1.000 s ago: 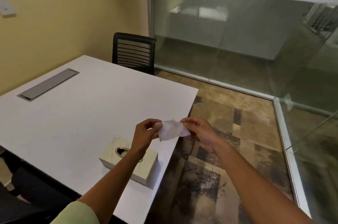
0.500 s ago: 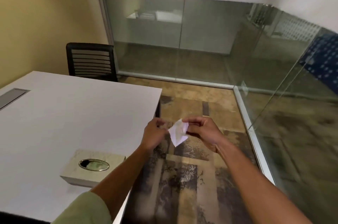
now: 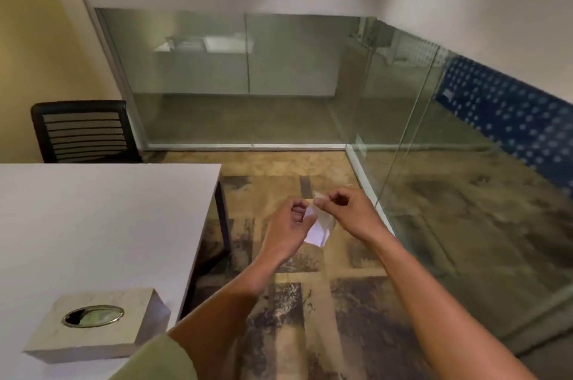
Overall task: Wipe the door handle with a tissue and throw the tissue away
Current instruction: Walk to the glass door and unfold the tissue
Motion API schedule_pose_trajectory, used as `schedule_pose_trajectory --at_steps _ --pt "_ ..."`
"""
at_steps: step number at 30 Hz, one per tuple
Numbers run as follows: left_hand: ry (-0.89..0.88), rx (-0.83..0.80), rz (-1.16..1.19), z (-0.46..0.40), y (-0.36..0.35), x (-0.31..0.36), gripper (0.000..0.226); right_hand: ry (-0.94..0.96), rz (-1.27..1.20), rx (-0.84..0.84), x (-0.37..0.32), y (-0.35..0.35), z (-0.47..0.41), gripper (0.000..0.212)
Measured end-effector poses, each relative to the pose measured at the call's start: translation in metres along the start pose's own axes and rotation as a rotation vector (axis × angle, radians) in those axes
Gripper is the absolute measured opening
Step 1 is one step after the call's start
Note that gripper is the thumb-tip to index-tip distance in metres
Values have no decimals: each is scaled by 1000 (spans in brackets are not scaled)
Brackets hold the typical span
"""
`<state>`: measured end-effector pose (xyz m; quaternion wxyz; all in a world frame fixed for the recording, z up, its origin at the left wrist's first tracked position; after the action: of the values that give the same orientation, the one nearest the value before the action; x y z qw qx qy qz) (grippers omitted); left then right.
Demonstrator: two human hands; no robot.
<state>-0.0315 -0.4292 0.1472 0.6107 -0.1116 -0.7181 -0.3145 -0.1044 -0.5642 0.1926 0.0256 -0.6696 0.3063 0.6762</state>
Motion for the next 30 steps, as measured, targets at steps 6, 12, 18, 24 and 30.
schedule_pose_trajectory --at_steps 6,12,18,24,30 --pt "-68 13 -79 -8 -51 27 7 -16 -63 101 19 74 24 23" --pt "-34 -124 129 0 -122 53 12 -24 -131 194 43 144 62 20" --pt "-6 -471 261 17 -202 75 13 -40 -160 254 58 200 101 14" --pt "-83 -491 269 27 -254 99 23 -64 -219 376 79 248 137 9" --pt "-304 -632 173 47 -303 122 27 -130 -226 537 97 287 164 13"
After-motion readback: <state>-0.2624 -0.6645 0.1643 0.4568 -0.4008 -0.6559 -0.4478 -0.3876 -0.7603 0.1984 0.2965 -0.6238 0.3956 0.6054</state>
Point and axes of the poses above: each hand's wrist, its own z-axis away from the middle knuckle, its own y-axis out of the back of the hand, x = y × z, the point moved 6 cm from there along -z, towards the middle knuckle, and after that the axes turned 2 degrees about -x, right-handed, at the moved point
